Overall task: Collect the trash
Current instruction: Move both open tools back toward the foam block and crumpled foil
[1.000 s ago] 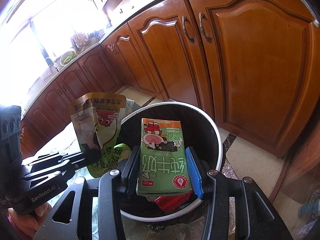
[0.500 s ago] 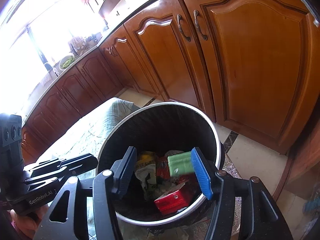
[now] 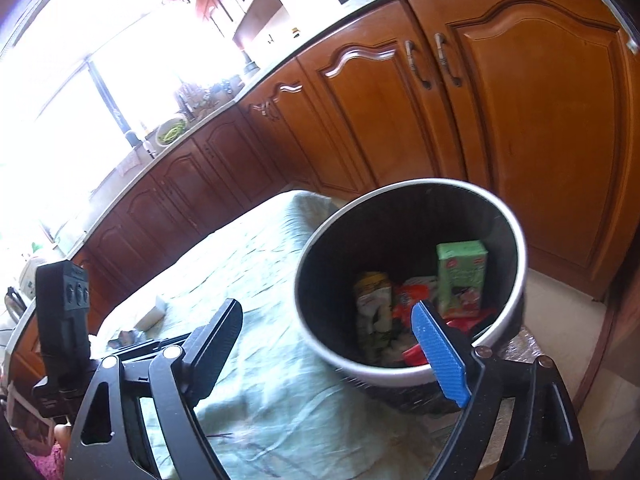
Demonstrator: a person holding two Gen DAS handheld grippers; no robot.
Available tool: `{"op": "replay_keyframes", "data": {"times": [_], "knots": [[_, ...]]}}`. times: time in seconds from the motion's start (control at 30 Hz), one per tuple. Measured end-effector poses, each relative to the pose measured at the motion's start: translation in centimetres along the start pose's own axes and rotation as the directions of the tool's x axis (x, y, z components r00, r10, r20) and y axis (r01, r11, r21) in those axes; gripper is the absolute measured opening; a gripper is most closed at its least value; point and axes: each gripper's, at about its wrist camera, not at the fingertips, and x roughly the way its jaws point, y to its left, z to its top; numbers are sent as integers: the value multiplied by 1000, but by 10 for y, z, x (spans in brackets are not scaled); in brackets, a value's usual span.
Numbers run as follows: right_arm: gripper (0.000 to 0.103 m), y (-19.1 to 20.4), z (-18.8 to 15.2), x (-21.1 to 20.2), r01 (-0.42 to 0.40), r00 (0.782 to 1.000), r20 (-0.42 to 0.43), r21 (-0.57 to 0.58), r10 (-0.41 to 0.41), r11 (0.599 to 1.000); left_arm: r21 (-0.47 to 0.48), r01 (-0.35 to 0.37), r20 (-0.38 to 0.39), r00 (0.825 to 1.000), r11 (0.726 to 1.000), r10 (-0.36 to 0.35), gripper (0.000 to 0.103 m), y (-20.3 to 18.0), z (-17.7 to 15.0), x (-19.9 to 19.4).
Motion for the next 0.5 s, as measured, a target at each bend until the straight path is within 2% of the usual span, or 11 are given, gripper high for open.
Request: {"op": "replay_keyframes", "data": {"times": [0.3, 0.5], "knots": [[90, 57, -28, 23, -85, 993, -83, -50, 80, 995, -93, -76, 35, 996, 993, 79, 19, 56, -38, -46], [90, 93, -41, 39, -132, 984, -137, -97, 118, 987, -163, -102, 47, 993, 981, 111, 19, 94, -60, -73]]}}
